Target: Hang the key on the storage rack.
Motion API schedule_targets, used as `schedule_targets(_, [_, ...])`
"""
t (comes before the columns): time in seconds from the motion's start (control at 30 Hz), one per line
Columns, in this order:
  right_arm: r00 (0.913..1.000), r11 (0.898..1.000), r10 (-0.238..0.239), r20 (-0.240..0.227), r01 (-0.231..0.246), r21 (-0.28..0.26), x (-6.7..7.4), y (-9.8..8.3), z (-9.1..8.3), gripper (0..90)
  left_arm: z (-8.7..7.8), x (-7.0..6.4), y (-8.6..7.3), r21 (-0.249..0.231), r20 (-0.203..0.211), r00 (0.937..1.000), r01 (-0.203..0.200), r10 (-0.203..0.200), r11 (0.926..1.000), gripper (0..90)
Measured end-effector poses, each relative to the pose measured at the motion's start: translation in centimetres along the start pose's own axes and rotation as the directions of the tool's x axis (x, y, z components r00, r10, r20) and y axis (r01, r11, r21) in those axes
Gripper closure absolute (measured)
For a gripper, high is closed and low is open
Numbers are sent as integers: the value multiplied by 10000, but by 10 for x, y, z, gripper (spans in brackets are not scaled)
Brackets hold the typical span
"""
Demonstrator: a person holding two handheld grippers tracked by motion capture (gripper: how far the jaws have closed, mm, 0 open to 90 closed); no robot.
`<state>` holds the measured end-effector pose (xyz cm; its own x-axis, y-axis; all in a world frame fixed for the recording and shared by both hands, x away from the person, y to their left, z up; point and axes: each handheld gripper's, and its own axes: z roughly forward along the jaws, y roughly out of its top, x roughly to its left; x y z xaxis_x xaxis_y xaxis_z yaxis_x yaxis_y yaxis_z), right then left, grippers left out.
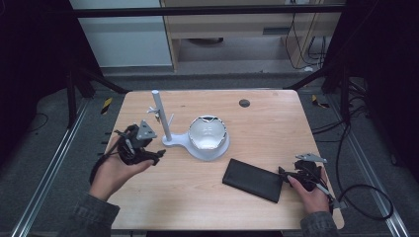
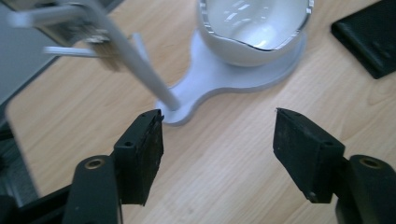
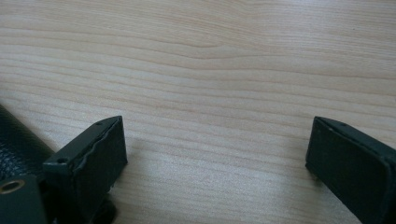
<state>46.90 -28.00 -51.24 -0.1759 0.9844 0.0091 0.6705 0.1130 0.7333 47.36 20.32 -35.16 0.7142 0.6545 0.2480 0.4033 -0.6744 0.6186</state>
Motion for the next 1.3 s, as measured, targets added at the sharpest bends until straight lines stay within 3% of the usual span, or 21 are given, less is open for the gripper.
schedule_targets(0.2, [10000, 10000, 53, -57, -53, -61, -1, -1, -1, 70, 31, -29, 3, -189, 926, 9956, -91, 108, 9998, 284])
schedule_targets(0.37, [9999, 9997, 11, 129, -8, -234, -1, -1, -12, 99, 56, -47, 11, -533, 1584, 9873, -46, 130, 9986, 280])
schedule_targets(0.53, [9993, 9976, -96, 358, 120, -682, 1, -2, -27, 133, 79, -67, 19, -774, 2246, 9742, -64, 237, 9970, 339])
schedule_targets(0.6, [9993, 9965, -61, 378, 92, -833, 4, -3, -32, 145, 88, -75, 23, -688, 2581, 9653, -230, 401, 9974, 366])
schedule_targets(0.77, [9988, 9939, -490, 24, 490, -987, 15, -5, -41, 147, 103, -92, 26, -359, 2866, 9547, -724, 797, 9967, 471])
schedule_targets(0.83, [9979, 9919, -612, -202, 585, -1127, 19, -5, -45, 153, 104, -95, 24, -381, 2881, 9550, -618, 702, 9974, 522])
schedule_targets(0.9, [9970, 9900, -721, -267, 683, -1231, 23, -5, -49, 163, 103, -98, 20, -524, 3063, 9511, -257, 406, 9983, 595])
schedule_targets(0.97, [9962, 9875, -816, -286, 770, -1375, 25, -5, -52, 177, 101, -102, 17, -592, 3249, 9450, -192, 375, 9981, 695])
schedule_targets(1.13, [9957, 9862, -873, -309, 820, -1440, 27, -6, -55, 208, 107, -111, 12, -402, 3200, 9457, -461, 566, 9981, 894])
schedule_targets(1.3, [9956, 9869, -855, -388, 792, -1408, 26, -6, -55, 215, 113, -115, 8, -240, 3234, 9450, -423, 478, 9988, 900])
